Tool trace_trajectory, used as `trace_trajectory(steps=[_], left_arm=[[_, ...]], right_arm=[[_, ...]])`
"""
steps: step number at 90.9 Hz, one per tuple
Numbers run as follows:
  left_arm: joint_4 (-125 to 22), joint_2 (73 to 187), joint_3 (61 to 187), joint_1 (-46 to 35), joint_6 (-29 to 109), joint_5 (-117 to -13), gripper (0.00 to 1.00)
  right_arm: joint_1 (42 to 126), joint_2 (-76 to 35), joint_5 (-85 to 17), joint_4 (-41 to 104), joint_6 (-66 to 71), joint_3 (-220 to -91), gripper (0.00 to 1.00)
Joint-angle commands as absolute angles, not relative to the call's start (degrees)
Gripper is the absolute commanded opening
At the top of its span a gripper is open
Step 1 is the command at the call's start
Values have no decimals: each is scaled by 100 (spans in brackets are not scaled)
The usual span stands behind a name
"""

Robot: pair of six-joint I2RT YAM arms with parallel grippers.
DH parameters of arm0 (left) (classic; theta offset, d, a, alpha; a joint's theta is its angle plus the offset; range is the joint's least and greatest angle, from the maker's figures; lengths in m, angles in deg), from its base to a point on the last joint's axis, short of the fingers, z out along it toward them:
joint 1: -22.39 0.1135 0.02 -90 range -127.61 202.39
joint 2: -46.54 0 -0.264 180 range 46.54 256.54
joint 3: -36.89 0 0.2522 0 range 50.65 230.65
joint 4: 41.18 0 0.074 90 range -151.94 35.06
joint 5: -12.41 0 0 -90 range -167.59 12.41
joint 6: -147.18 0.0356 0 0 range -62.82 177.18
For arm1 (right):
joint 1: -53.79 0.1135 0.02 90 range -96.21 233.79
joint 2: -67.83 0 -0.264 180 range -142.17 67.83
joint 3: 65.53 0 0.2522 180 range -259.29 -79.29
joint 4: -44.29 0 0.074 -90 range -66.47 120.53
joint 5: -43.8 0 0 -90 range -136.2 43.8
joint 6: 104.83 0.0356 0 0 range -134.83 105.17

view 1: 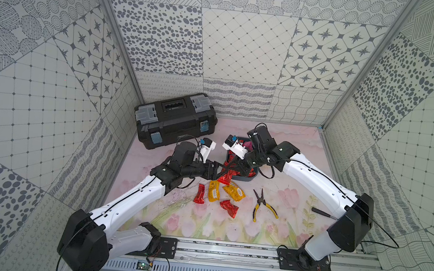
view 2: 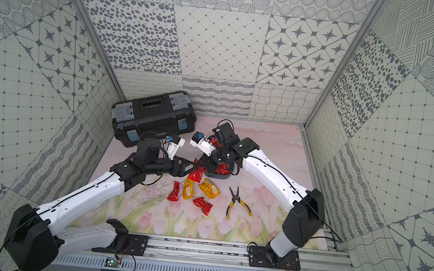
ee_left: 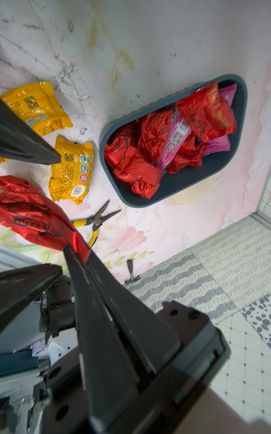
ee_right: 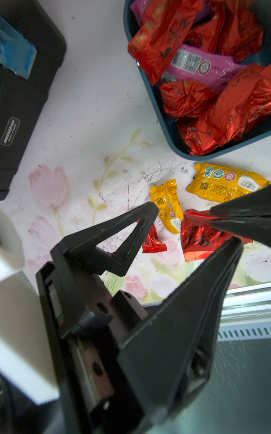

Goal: Take the tea bags out of the storage box
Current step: Pick up the tea bag from the storage box.

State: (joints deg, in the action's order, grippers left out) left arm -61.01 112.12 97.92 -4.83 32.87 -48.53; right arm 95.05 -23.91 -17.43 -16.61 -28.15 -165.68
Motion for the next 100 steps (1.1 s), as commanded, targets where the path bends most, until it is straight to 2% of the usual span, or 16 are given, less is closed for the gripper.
trace_trajectory(steps=[1,7,21,28,55,63,69,74,82,89,93,100], left_arm=[[-6506,11048,9729,-446,3748,-3934,50],[-6522,10952,9659,-442,3713,-3919,44],[-6482,10782,9537,-441,3645,-3905,40],[-6504,10781,9545,-441,3637,-3941,30],[-6498,10812,9574,-442,3586,-4066,6],[-6532,10805,9596,-437,3574,-4160,0],[-6579,10799,9623,-433,3565,-4252,0],[-6658,10789,9655,-426,3558,-4355,0],[-6860,10814,9726,-390,3551,-4702,0],[-7059,10865,9767,-267,3501,-5010,0],[-7141,10901,9763,-154,3452,-5126,0],[-7247,10986,9762,13,3362,-5342,0]], right_arm=[[9547,-2241,-1331,-1572,-2673,-16596,3],[9548,-2239,-1370,-1495,-2597,-16623,3],[9562,-2251,-1353,-1283,-2411,-16652,3],[9575,-2296,-1385,-1252,-2360,-16694,3],[9646,-2353,-1401,-1116,-2265,-16683,3],[9644,-2329,-1431,-1045,-2209,-16644,2],[9647,-2279,-1560,-961,-2108,-16595,4],[9650,-2241,-1818,-873,-1983,-16557,11],[9623,-2159,-2300,-778,-1675,-16523,35],[9521,-2020,-2650,-627,-1313,-16376,51],[9435,-1892,-2822,-468,-1031,-16194,57],[9197,-1592,-2922,-83,-618,-15756,61]])
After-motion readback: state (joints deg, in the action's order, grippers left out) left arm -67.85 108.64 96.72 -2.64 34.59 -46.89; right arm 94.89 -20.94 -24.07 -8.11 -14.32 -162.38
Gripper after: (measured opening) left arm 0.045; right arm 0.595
